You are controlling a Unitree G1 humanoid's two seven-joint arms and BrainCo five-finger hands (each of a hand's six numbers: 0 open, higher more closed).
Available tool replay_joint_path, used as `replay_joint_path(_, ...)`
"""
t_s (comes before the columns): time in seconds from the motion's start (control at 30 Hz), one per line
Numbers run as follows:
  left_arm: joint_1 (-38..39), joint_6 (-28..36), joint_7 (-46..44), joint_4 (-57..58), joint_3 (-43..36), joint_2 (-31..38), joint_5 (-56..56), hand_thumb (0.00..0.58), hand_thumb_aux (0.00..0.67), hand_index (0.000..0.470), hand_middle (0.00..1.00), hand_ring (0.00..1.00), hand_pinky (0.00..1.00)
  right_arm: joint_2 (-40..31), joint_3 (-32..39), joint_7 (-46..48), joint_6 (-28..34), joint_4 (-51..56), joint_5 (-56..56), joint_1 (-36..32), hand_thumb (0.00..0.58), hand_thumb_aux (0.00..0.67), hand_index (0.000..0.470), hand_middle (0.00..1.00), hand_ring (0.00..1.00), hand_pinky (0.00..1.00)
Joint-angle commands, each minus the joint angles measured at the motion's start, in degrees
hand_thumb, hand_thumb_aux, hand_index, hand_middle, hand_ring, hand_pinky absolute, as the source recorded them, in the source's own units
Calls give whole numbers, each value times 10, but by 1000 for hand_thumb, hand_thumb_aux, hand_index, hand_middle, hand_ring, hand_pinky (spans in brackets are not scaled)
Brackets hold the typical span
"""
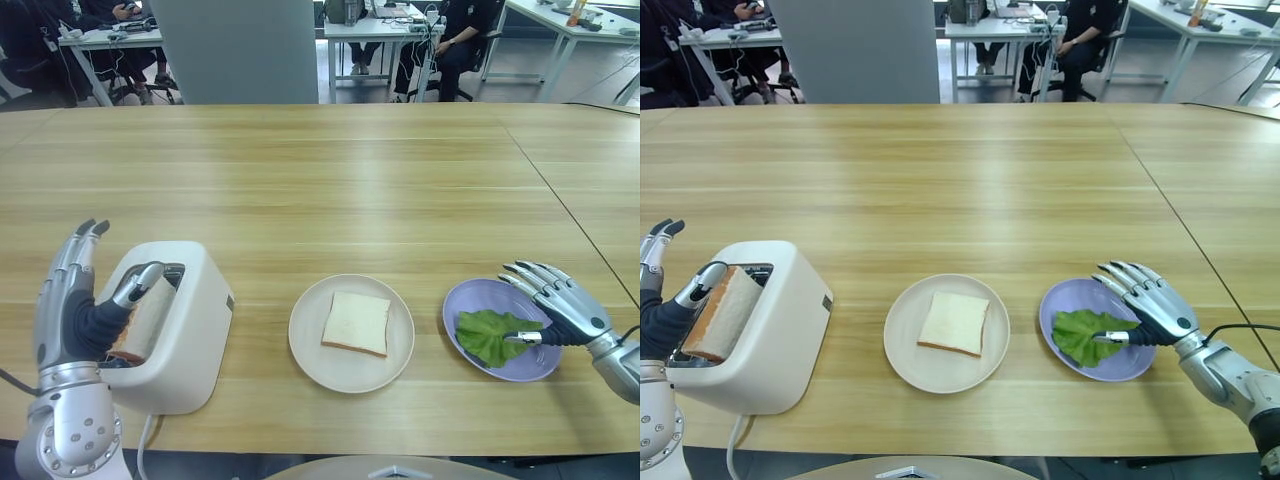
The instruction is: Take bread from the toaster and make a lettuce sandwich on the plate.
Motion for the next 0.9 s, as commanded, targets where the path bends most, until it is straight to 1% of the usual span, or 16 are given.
replay_joint_path(0.03, 6, -6, 0, 13, -15, -10, 2, 0, 0, 0, 0, 0, 0, -16, 27, -25, -4, 17, -21, -10, 0, 0, 0, 0, 0, 0)
replay_joint_path(0.3, 16, -8, 1, 4, -31, -28, 9, 0, 0, 0, 0, 0, 0, -8, 91, -67, 5, 102, -51, -49, 0, 0, 0, 0, 0, 0)
replay_joint_path(0.33, 17, -8, 1, 3, -33, -30, 9, 0, 0, 0, 0, 0, 0, -6, 99, -73, 8, 114, -56, -55, 14, 8, 5, 0, 0, 0)
replay_joint_path(0.4, 16, -8, 0, 1, -36, -32, 11, 0, 0, 0, 0, 0, 0, -3, 114, -82, 11, 130, -59, -65, 18, 11, 7, 0, 0, 0)
replay_joint_path(0.43, 15, -8, -1, 1, -37, -33, 13, 0, 0, 0, 0, 0, 0, -3, 120, -86, 13, 134, -61, -68, 71, 42, 29, 0, 0, 0)
replay_joint_path(0.47, 15, -8, -1, 2, -39, -33, 14, 0, 0, 0, 0, 0, 0, -3, 126, -90, 14, 137, -61, -71, 152, 95, 65, 0, 0, 0)
replay_joint_path(0.5, 14, -8, -1, 2, -41, -33, 15, 0, 0, 0, 0, 0, 0, -3, 130, -95, 15, 141, -61, -74, 152, 95, 65, 0, 0, 0)
replay_joint_path(0.53, 15, -8, -1, 2, -42, -34, 15, 0, 0, 0, 0, 0, 0, -2, 134, -98, 16, 145, -61, -78, 349, 247, 170, 0, 0, 0)
replay_joint_path(0.57, 16, -8, -1, 1, -44, -35, 16, 0, 0, 0, 0, 0, 0, -1, 138, -101, 18, 147, -61, -82, 374, 271, 186, 0, 0, 0)
replay_joint_path(0.6, 17, -8, 0, 1, -46, -37, 17, 0, 0, 0, 0, 0, 0, -1, 143, -104, 20, 148, -62, -85, 436, 336, 231, 0, 0, 0)
replay_joint_path(0.63, 18, -9, 0, 1, -48, -38, 18, 0, 0, 0, 0, 0, 0, 0, 147, -107, 23, 152, -62, -89, 436, 336, 231, 0, 0, 0)
replay_joint_path(0.67, 17, -8, -1, 2, -49, -38, 19, 0, 0, 0, 0, 0, 0, 0, 149, -111, 25, 154, -60, -90, 556, 533, 366, 0, 0, 0)
replay_joint_path(0.7, 15, -8, -2, 3, -50, -38, 20, 0, 0, 0, 0, 0, 0, 0, 152, -114, 27, 156, -60, -91, 556, 533, 366, 0, 0, 0)
replay_joint_path(0.73, 14, -8, -2, 4, -51, -37, 20, 0, 0, 0, 0, 0, 0, 1, 155, -117, 28, 158, -59, -92, 571, 589, 404, 0, 0, 0)
replay_joint_path(0.8, 12, -7, -2, 6, -53, -37, 21, 0, 0, 0, 0, 0, 0, 1, 162, -124, 32, 160, -60, -92, 580, 670, 460, 0, 0, 0)
replay_joint_path(0.9, 10, -7, -1, 11, -54, -36, 20, 0, 0, 0, 0, 0, 0, 1, 167, -127, 35, 157, -57, -91, 580, 670, 460, 0, 0, 0)
